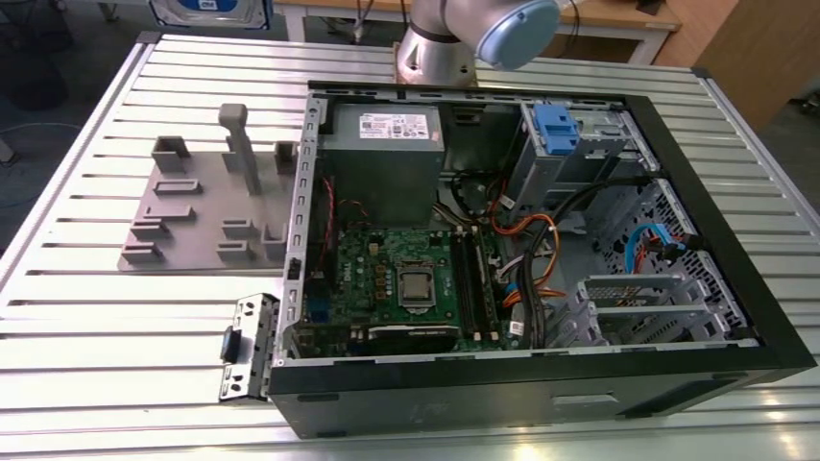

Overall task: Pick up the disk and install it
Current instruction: 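Pick up the disk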

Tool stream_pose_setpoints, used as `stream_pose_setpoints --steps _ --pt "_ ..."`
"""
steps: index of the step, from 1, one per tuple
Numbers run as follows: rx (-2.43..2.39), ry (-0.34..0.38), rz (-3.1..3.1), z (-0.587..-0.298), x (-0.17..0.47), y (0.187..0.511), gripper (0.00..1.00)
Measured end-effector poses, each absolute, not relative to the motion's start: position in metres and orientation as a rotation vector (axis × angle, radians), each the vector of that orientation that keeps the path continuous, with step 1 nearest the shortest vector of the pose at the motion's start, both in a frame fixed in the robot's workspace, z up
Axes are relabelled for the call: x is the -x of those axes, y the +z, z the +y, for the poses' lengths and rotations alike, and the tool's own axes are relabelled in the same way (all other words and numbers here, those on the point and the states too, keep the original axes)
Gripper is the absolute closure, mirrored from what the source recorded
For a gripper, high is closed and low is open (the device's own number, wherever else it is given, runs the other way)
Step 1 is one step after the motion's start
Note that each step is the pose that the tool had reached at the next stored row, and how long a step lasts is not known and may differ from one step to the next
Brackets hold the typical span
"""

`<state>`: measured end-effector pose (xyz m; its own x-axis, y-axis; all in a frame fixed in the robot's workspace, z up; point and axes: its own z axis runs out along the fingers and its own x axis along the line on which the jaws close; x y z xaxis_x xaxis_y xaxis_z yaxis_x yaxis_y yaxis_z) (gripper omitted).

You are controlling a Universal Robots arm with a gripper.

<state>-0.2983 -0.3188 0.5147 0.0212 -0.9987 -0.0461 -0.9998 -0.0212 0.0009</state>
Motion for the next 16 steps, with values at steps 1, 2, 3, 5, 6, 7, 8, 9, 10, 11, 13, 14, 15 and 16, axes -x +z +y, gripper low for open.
stream_pose_setpoints --steps 1,2,3,5,6,7,8,9,10,11,13,14,15,16 --pt "2.222 0.052 2.175 -0.319 0.295 0.515 0.64" --pt "2.222 0.052 2.176 -0.320 0.292 0.515 0.64" --pt "2.222 0.052 2.176 -0.320 0.289 0.515 0.64" --pt "2.222 0.053 2.176 -0.321 0.284 0.514 0.64" --pt "2.222 0.053 2.175 -0.321 0.280 0.514 0.64" --pt "2.222 0.053 2.176 -0.321 0.277 0.514 0.64" --pt "2.222 0.053 2.176 -0.322 0.274 0.514 0.64" --pt "2.222 0.053 2.176 -0.322 0.271 0.514 0.64" --pt "2.222 0.053 2.176 -0.322 0.269 0.514 0.64" --pt "2.222 0.053 2.176 -0.323 0.266 0.514 0.64" --pt "2.222 0.053 2.176 -0.323 0.259 0.514 0.64" --pt "2.222 0.053 2.176 -0.323 0.256 0.514 0.64" --pt "2.222 0.053 2.176 -0.324 0.253 0.514 0.64" --pt "2.222 0.053 2.176 -0.324 0.251 0.514 0.64"
